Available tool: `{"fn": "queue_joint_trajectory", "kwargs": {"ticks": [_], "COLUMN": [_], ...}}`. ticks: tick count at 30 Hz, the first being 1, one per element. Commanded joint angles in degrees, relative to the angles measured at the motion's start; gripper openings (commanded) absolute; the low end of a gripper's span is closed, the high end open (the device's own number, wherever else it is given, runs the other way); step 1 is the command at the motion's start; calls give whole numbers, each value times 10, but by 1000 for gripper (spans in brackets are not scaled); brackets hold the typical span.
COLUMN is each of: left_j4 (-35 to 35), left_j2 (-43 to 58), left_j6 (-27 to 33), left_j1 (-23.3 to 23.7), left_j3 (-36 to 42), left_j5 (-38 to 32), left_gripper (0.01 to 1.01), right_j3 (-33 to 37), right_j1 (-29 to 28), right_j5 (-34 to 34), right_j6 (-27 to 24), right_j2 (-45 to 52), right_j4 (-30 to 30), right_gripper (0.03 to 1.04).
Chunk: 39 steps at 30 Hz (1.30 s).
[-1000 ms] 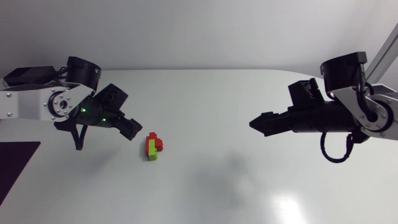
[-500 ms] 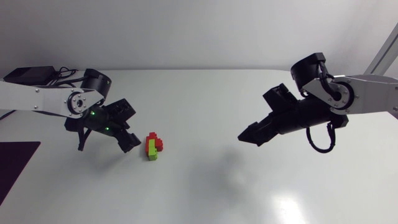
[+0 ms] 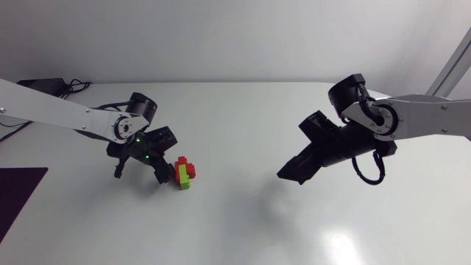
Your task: Separate the duplo bricks
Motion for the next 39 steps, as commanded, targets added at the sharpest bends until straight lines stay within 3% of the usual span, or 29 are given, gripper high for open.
{"fn": "queue_joint_trajectory", "kwargs": {"ticks": [1,8,18,24,29,39], "left_j4": [4,16,20,24,29,31], "left_j2": [22,49,12,27,51,51], "left_j6": [-15,-29,-52,-50,-54,-64], "left_j1": [-26,-66,-68,-36,-22,-44], "left_j3": [29,68,52,69,78,80], "left_j5": [-4,-3,30,30,25,17], "left_gripper": [911,911,911,913,913,913], "right_j3": [-24,-19,128,204,293,336], "right_j1": [13,61,122,157,165,239], "right_j5": [5,5,27,37,43,117], "right_j6": [-29,-119,-101,-119,-85,23], "right_j2": [6,20,152,225,297,313], "right_j4": [2,18,-26,-33,-79,-82], "right_gripper": [1002,1002,1002,1000,997,962]}}
